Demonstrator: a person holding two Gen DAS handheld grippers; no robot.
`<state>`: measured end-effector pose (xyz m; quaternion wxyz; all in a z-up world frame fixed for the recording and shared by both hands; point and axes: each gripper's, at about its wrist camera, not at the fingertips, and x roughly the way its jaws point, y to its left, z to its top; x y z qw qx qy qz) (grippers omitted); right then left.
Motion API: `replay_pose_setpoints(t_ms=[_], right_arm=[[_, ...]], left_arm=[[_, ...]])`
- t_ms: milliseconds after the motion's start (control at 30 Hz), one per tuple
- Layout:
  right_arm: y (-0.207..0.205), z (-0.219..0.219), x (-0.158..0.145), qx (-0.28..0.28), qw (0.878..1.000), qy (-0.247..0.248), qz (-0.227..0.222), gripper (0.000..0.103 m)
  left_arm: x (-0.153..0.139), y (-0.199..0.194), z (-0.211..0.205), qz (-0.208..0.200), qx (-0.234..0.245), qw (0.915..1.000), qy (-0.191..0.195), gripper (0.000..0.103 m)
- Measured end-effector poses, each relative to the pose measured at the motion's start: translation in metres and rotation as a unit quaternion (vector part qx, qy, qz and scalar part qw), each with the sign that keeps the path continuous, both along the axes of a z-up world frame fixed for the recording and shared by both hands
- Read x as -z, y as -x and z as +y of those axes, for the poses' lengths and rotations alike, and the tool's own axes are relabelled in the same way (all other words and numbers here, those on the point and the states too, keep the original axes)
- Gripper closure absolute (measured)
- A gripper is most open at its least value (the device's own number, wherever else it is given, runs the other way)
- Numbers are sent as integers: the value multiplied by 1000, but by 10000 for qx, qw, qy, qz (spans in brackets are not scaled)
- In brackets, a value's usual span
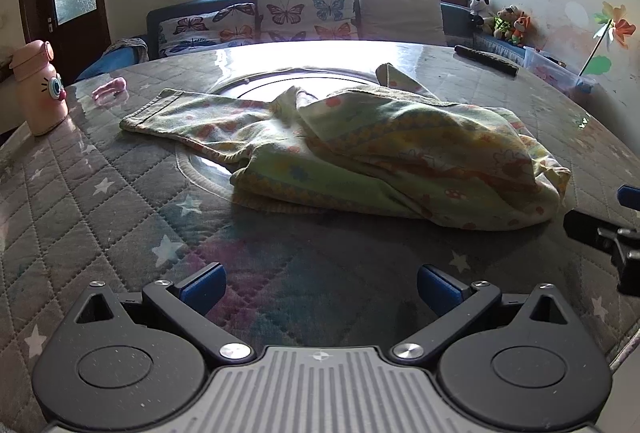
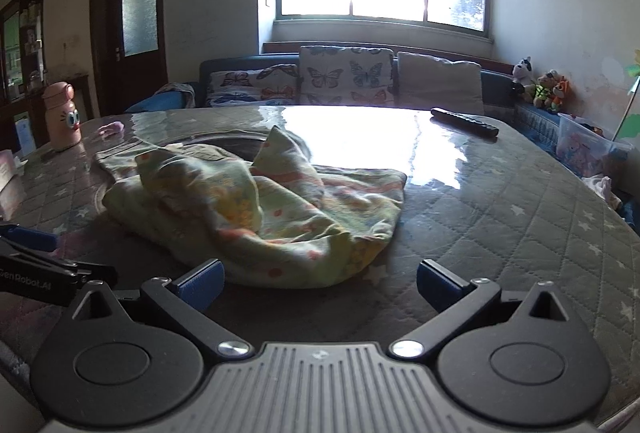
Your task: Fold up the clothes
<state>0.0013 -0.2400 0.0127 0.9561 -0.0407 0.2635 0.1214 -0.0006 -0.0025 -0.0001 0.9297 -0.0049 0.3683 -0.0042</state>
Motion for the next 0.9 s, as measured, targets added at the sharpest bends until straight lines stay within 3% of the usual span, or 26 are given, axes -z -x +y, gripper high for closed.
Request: replay_pose_setpoints(t_ms=[900], right_arm=[[22, 10, -4, -199, 9998, -72, -48, 0]], left_arm=[[4, 15, -4, -62, 109, 9999, -54, 0]])
